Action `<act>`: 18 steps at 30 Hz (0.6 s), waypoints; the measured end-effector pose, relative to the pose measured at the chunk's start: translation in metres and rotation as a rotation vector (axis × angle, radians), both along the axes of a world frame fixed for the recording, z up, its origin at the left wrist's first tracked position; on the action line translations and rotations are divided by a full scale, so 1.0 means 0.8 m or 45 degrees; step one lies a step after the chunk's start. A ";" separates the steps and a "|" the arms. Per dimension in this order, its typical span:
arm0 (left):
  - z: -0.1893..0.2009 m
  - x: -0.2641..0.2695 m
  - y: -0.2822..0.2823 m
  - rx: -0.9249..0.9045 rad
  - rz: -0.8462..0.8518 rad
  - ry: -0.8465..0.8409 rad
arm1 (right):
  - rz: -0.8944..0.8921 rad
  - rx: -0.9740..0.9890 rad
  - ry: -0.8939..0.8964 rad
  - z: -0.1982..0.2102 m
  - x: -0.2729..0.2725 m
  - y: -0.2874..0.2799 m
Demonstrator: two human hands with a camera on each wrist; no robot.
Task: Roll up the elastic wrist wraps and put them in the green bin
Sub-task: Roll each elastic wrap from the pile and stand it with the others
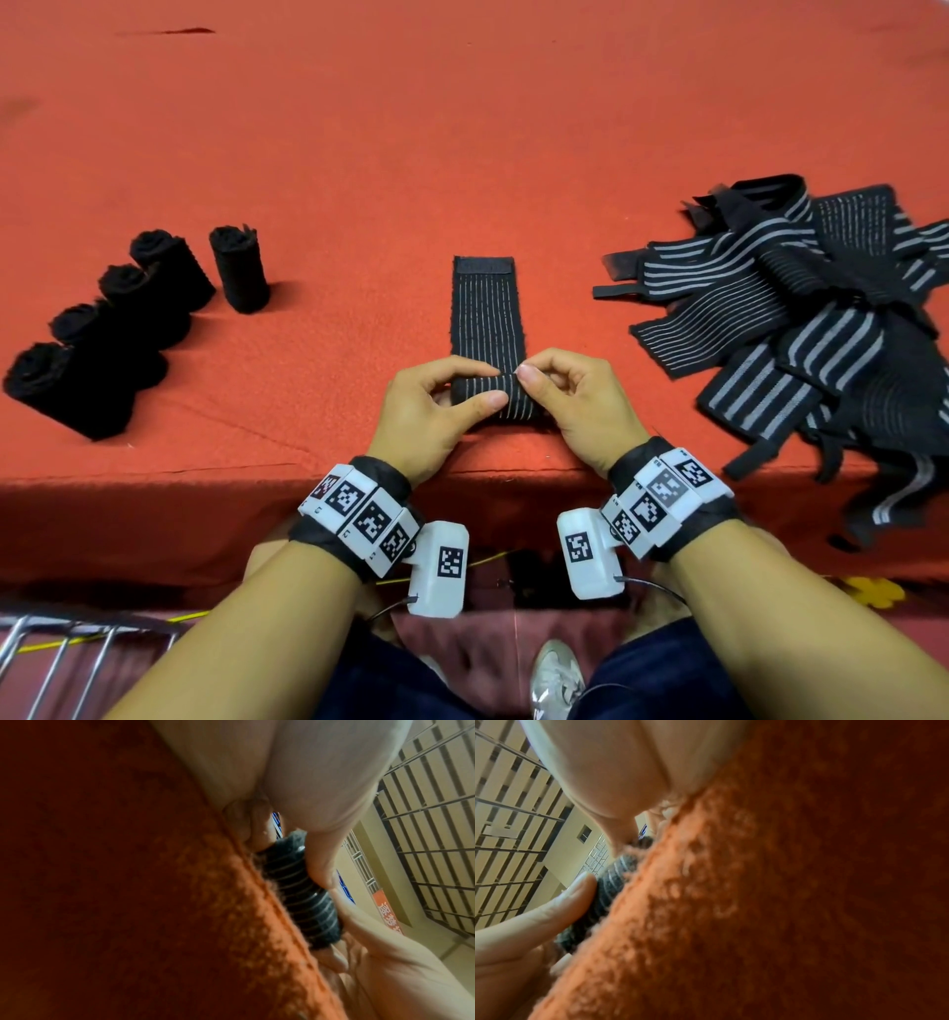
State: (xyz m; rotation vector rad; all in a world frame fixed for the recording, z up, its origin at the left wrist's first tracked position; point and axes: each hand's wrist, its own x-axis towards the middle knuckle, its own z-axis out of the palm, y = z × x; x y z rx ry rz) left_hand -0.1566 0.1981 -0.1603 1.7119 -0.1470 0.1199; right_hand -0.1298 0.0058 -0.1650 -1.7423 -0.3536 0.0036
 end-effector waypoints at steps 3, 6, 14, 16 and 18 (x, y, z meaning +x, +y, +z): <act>0.001 -0.002 -0.001 -0.071 0.076 0.003 | 0.088 0.090 0.036 0.004 -0.005 -0.001; 0.001 -0.001 -0.001 -0.066 0.091 0.032 | 0.146 0.114 -0.014 0.006 -0.007 -0.002; 0.005 -0.003 -0.002 -0.055 -0.018 0.077 | 0.053 0.094 0.001 -0.001 -0.003 -0.001; 0.004 -0.003 -0.002 -0.046 -0.037 0.074 | 0.062 0.146 0.048 0.000 -0.003 0.000; 0.003 -0.002 -0.004 -0.082 -0.036 0.081 | 0.061 0.154 0.053 0.003 -0.003 0.001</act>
